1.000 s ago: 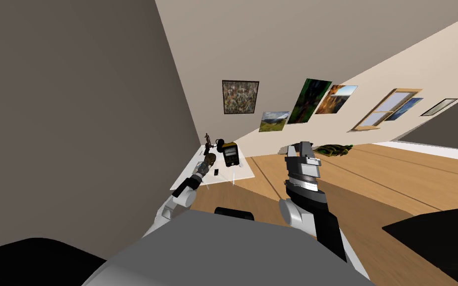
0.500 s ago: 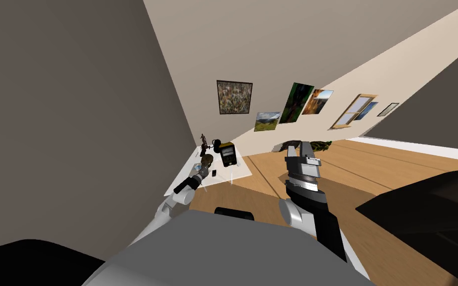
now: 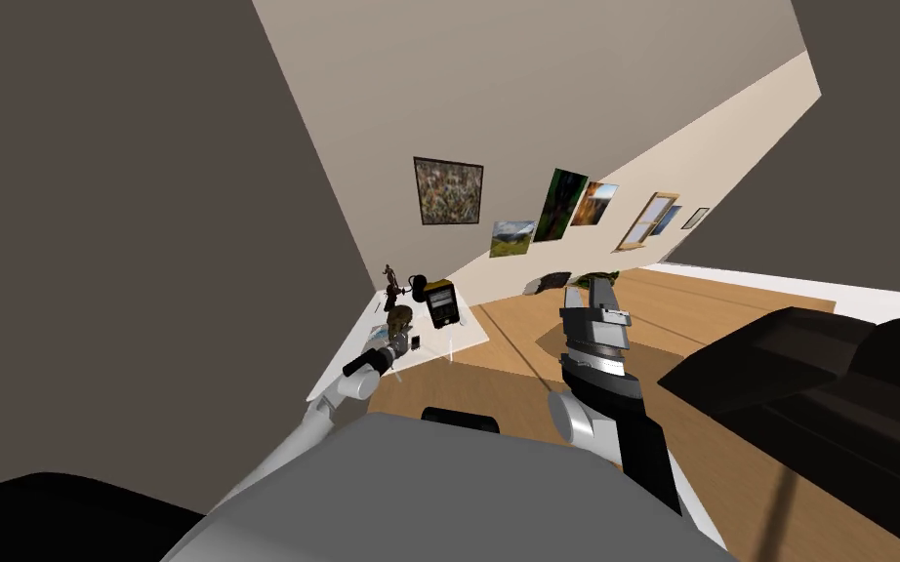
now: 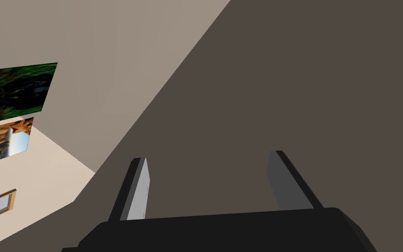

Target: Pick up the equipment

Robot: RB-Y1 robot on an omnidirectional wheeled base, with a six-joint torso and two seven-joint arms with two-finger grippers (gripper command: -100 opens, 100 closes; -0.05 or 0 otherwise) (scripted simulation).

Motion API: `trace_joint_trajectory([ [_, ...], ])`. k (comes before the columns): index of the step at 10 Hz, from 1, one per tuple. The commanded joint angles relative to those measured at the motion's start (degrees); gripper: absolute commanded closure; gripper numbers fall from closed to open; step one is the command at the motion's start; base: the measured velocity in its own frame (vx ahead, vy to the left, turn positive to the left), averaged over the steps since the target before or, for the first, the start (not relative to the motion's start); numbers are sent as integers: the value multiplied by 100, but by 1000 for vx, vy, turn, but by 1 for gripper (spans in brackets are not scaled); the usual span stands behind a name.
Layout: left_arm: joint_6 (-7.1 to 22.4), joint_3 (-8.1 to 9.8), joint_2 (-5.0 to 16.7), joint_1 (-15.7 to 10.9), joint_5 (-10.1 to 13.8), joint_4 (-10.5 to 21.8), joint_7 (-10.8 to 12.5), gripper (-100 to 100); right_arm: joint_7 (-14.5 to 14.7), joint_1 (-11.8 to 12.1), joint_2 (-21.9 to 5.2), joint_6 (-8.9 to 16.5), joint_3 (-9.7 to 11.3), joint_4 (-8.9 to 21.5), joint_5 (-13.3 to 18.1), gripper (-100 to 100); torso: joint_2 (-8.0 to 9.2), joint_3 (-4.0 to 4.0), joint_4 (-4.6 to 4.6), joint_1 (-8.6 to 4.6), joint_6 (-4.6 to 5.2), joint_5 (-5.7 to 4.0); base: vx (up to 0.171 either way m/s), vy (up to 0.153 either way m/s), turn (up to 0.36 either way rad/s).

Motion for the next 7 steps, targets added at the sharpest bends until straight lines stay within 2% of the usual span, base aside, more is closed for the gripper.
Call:
trace_joint_trajectory([
  [1, 286, -10, 169, -12, 286, 197, -99, -100, 0, 0, 0, 0, 0, 0, 0, 0, 0, 0, 0, 0, 0, 0, -15, 35, -197],
  [2, 404, -10, 169, -12, 292, 197, -99, -100, 0, -1, 0, 0, 0, 0, 0, 0, 2, 1, 1, 1, 4, 0, -12, 30, -169],
  [3, 646, -55, 352, -71, 472, 361, -195, -100, 0, 0, 0, 0, 0, 0, 0, 0, 0, 0, 1, -1, 2, 0, -11, 24, -328],
  [4, 676, -55, 352, -71, 560, 464, -195, -100, 0, -1, 0, 0, 1, 0, 0, 0, -2, -1, 0, 1, 6, -1, -10, 31, -143],
  [5, 847, -99, 532, -126, 807, 715, -297, -100, 0, 0, 0, 0, 0, 0, 0, 0, -2, -1, 0, -1, 0, 0, -7, 28, -274],
  [6, 939, -99, 532, -126, 815, 733, -297, -100, 0, -1, 0, 0, 0, 0, 0, 0, -3, -2, 0, 0, 5, -1, -4, 29, -169],
  [7, 1111, -140, 707, -176, 1056, 978, -405, -100, 0, 0, 0, 0, 0, 0, 0, 0, -4, -2, 0, -1, 0, 0, -7, 23, -305],
])
